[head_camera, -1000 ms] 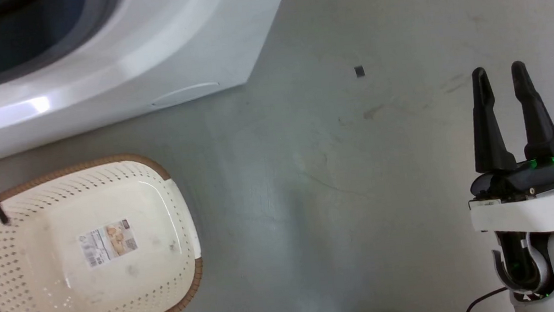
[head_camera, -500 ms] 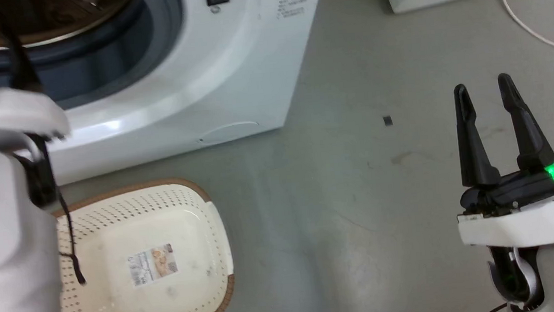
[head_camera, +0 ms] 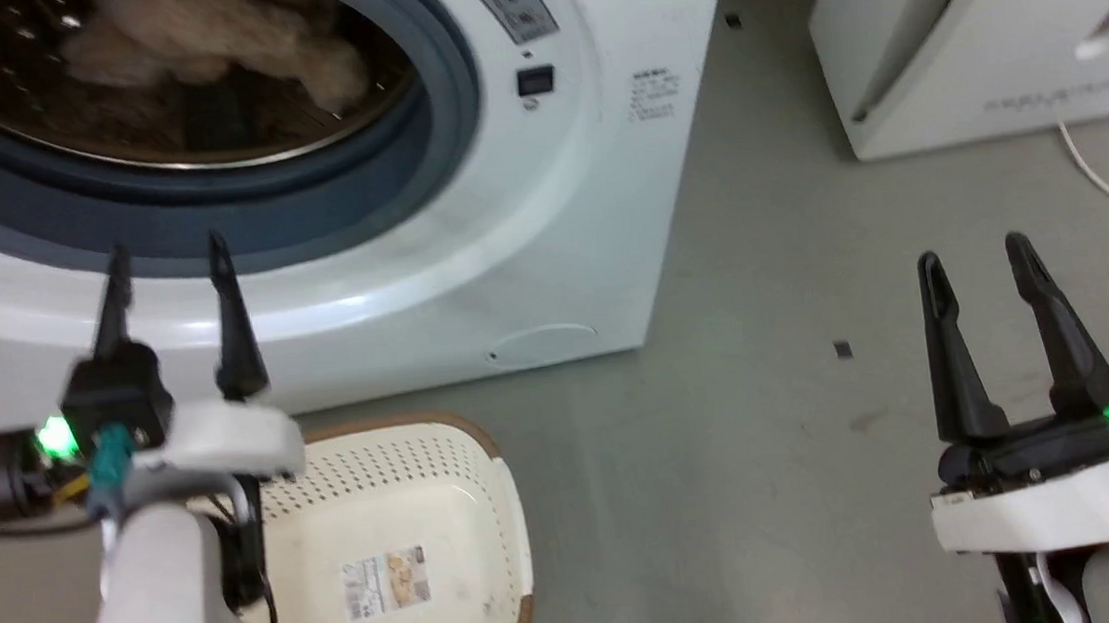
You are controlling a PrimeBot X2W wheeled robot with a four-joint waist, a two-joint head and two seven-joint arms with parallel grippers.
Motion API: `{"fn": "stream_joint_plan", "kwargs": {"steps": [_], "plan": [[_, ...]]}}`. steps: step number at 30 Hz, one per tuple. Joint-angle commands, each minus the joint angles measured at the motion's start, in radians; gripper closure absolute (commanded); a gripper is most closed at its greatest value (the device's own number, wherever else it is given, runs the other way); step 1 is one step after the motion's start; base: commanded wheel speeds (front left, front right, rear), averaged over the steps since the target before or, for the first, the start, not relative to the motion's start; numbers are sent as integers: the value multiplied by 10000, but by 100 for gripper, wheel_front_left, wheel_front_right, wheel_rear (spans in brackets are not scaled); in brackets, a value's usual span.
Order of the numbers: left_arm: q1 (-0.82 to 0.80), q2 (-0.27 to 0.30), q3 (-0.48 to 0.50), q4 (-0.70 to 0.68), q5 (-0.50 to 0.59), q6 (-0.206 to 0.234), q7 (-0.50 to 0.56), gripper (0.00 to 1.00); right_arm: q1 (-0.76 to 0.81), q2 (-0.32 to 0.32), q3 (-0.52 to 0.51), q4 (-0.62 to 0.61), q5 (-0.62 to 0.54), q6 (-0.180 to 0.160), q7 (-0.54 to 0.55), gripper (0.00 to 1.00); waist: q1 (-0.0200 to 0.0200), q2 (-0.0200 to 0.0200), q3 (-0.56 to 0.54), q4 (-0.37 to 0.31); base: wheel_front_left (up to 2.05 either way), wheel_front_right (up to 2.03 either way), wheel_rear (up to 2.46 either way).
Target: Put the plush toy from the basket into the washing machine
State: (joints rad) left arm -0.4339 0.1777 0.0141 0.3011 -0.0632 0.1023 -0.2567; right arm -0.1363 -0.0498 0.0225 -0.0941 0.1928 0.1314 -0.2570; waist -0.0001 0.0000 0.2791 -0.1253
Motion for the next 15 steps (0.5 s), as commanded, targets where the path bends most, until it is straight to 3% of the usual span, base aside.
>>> {"fn": "stream_joint_plan", "kwargs": {"steps": [1,8,15], "plan": [[479,-107,-2,-242,60,-76,-51,0,255,-4,-89,48,-113,-7,-47,0,1,0,-460,356,0,0,0],[1933,-537,-165,-843,247,-241,-51,0,809,-4,-352,275,-312,-7,-47,0,1,0,-1205,761,0,0,0],[3135,-814,-227,-1319,378,-94,-51,0,1421,-4,-497,574,-330,-7,-47,0,1,0,-1960,1123,0,0,0]]}}
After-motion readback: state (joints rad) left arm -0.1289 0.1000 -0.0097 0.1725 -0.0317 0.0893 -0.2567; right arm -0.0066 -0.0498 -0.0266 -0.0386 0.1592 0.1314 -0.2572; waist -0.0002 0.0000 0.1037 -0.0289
